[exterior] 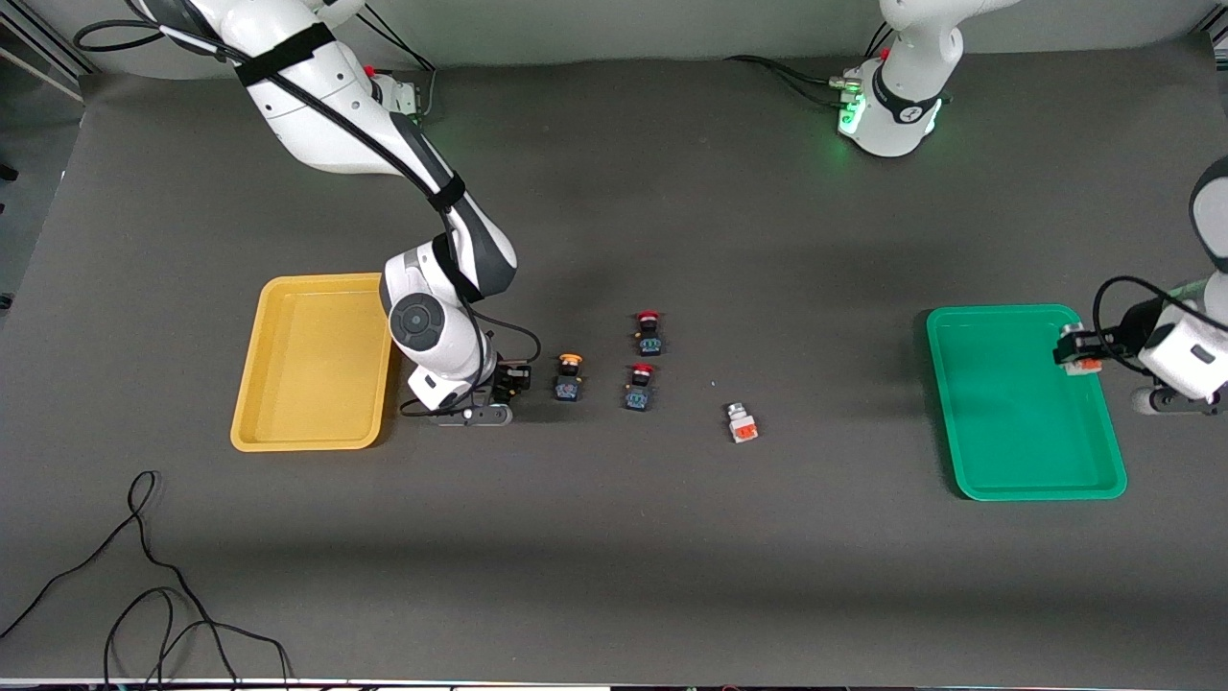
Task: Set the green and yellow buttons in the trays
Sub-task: 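Carry the white button to the green tray while the right gripper grasps, then release the white button in the green tray while the right gripper lowers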
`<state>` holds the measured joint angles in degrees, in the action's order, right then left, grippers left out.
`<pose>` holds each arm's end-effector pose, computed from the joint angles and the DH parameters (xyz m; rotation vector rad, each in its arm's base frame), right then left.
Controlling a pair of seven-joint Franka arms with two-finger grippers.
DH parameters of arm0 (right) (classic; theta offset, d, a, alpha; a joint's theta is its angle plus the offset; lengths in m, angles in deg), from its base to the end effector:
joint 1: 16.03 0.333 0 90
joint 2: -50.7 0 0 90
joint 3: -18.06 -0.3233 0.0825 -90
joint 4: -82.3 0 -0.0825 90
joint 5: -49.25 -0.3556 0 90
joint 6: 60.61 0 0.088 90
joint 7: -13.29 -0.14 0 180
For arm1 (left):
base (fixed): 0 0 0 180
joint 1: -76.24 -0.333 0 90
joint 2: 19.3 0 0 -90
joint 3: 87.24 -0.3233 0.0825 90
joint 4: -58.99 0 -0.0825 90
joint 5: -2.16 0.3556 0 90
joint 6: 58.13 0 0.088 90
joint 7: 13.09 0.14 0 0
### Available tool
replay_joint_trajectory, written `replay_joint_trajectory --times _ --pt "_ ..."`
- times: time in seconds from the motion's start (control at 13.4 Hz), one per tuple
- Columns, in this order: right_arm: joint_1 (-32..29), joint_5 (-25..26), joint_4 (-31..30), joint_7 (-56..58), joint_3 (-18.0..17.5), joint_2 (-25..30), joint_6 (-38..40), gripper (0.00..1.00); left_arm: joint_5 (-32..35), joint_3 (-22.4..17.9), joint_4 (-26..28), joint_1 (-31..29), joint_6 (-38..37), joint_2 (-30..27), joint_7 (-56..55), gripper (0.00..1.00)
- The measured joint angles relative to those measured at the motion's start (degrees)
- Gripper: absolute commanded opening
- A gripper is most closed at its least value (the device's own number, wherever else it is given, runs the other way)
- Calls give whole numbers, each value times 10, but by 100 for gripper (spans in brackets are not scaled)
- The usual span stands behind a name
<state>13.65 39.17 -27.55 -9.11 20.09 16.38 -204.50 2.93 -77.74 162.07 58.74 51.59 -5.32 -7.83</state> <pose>0.5418 0.2868 0.1733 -3.0662 0.0685 0.0588 0.5750 0.0873 0.3902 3.0932 0.0693 -0.1869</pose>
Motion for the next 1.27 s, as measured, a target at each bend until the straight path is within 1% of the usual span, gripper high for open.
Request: replay_joint_trajectory --times 0.15,0.3,0.45,0.6,0.67,0.75,0.82,0.9,1.05,1.2,1.27 --pt "0 0 5 0 1 17 18 0 5 1 1 -1 46 61 -5 0" --pt "0 0 14 0 7 57 84 0 27 3 0 -1 93 126 -31 0" --pt "-1 0 20 0 27 115 164 0 46 5 -1 -1 134 179 -50 0" --pt "-2 0 21 3 54 177 234 0 70 8 -2 2 168 211 -78 0" --pt "-2 0 21 14 69 207 269 0 78 9 -2 5 171 219 -93 0" --pt "-2 1 21 38 86 234 303 0 80 9 -3 7 171 222 -102 2" --pt "-2 1 21 69 109 259 334 0 80 9 -5 9 171 221 -108 40" --pt "-2 1 20 102 136 282 361 0 81 10 -9 9 168 221 -114 99" --pt "-4 1 14 164 187 314 399 0 81 10 -18 9 151 218 -119 100" --pt "-4 2 -9 223 228 327 406 0 81 12 -32 9 115 203 -120 100" --pt "-4 2 -25 252 245 327 402 0 81 14 -46 10 85 188 -120 100"
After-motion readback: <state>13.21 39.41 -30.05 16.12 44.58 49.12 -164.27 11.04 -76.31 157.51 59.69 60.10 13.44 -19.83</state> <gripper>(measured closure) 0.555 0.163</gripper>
